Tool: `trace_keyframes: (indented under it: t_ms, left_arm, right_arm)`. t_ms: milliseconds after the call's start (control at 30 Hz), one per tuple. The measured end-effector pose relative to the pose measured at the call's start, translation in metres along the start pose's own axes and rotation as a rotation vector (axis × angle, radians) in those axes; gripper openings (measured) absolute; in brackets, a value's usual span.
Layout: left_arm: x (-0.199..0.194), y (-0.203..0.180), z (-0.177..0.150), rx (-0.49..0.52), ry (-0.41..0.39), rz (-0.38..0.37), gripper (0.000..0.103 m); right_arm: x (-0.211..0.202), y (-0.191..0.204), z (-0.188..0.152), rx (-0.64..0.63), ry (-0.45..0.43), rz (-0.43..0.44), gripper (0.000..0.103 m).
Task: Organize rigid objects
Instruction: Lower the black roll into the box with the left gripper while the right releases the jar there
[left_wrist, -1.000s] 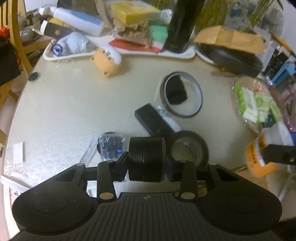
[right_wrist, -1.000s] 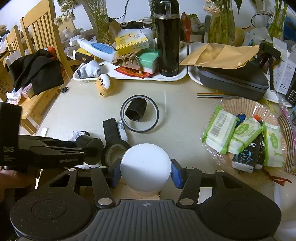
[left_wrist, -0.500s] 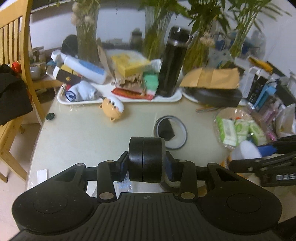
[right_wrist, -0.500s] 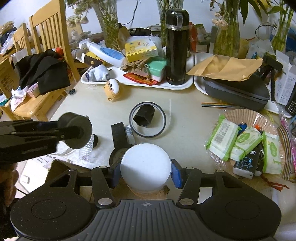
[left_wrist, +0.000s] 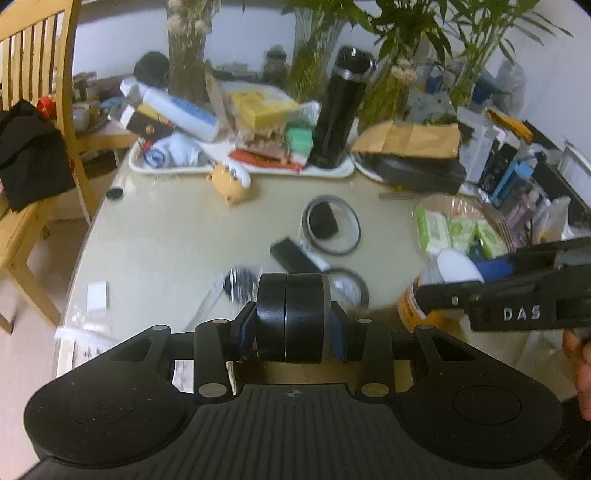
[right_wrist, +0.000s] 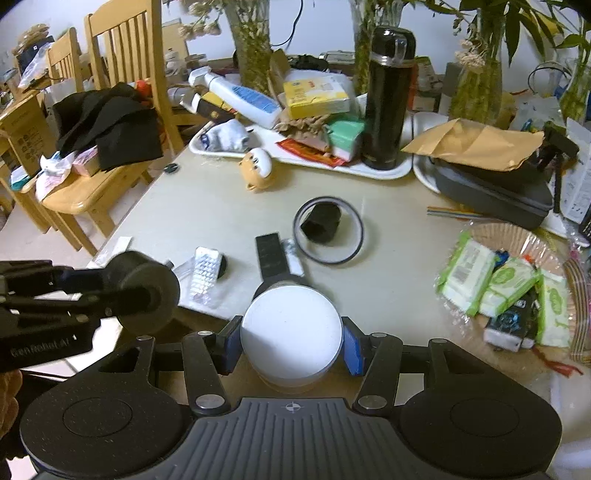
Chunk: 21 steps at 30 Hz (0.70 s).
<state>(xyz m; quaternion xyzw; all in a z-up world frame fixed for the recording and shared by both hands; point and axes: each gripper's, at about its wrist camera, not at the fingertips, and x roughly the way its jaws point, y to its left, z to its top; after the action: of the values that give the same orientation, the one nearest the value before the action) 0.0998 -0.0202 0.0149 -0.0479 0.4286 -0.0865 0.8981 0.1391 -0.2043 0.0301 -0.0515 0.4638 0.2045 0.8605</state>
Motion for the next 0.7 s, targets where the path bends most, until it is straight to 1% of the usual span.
trace_keyframes:
  t_ms: [167, 233, 300, 433, 567, 700]
  left_arm:
    - [0.003, 0.001, -0.013, 0.015, 0.071, -0.051, 0.039]
    - [0.006, 0.005, -0.017, 0.000, 0.102, -0.081, 0.039]
    - [0.011, 0.006, -0.020, -0.012, 0.136, -0.092, 0.039]
    - [0.022, 0.003, -0.025, -0.002, 0.182, -0.078, 0.039]
    - [0.030, 0.004, -0.028, -0.013, 0.214, -0.038, 0.039]
    - [0.031, 0.004, -0.026, -0.011, 0.210, 0.006, 0.039]
  right_arm:
    - [0.005, 0.010, -0.012, -0.012, 0.052, 0.051, 0.057]
    - [0.014, 0.012, -0.016, -0.023, 0.087, 0.052, 0.057]
    - [0.022, 0.013, -0.018, -0.026, 0.114, 0.038, 0.057]
    - [0.033, 0.011, -0.021, -0.029, 0.143, 0.022, 0.057]
    - [0.041, 0.008, -0.023, -0.033, 0.163, -0.010, 0.057]
    - [0.045, 0.001, -0.025, -0.029, 0.169, -0.035, 0.057]
